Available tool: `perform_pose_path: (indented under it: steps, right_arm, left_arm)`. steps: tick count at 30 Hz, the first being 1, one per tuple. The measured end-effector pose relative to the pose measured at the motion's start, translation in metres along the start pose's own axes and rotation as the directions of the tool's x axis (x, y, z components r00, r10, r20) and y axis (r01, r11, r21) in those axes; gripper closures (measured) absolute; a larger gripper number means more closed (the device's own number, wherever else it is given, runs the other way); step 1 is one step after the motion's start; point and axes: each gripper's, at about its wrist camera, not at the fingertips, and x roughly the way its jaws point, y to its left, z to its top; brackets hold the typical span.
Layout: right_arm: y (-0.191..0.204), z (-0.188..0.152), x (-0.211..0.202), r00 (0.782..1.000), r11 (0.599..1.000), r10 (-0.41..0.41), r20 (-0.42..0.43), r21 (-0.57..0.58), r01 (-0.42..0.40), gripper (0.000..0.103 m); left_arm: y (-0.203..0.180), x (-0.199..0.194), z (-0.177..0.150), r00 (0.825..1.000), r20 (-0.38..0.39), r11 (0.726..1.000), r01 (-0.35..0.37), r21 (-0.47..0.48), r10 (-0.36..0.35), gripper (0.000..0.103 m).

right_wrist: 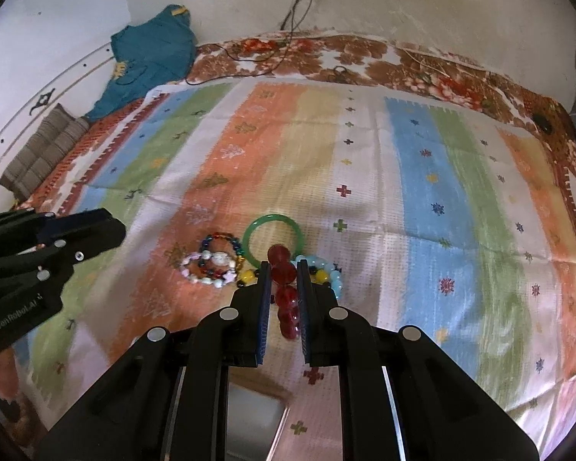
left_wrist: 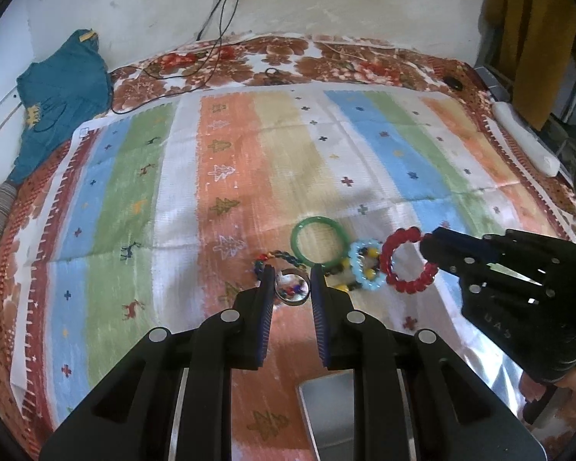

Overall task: Organize jewelry
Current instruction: 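Grasp the red bead bracelet with the right tool while the left tool grasps the gold ring, then carry the red bracelet into the silver tin with the right tool while the left drops the ring in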

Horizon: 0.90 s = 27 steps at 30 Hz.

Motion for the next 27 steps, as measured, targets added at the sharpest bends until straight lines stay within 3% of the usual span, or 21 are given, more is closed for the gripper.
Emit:
perform_pose_path:
  steps: [19,27]
  right_arm:
    - [0.013,-0.021,-0.06,0.994,0.998,0.064,0.087,-0.013,-0.063,0.089]
    - [0.015,-0.038,-0.07,0.994,0.997,0.071,0.078,-0.016,-0.07,0.089]
  left_arm:
    - [-0.016,-0.06,-0.028,0.994,0.072,0.996,0.085,-0.005,-0.085,0.085]
    - [-0.024,-0.067,-0.049,0.994,0.046,0.995,0.101,0.017,-0.102,0.085]
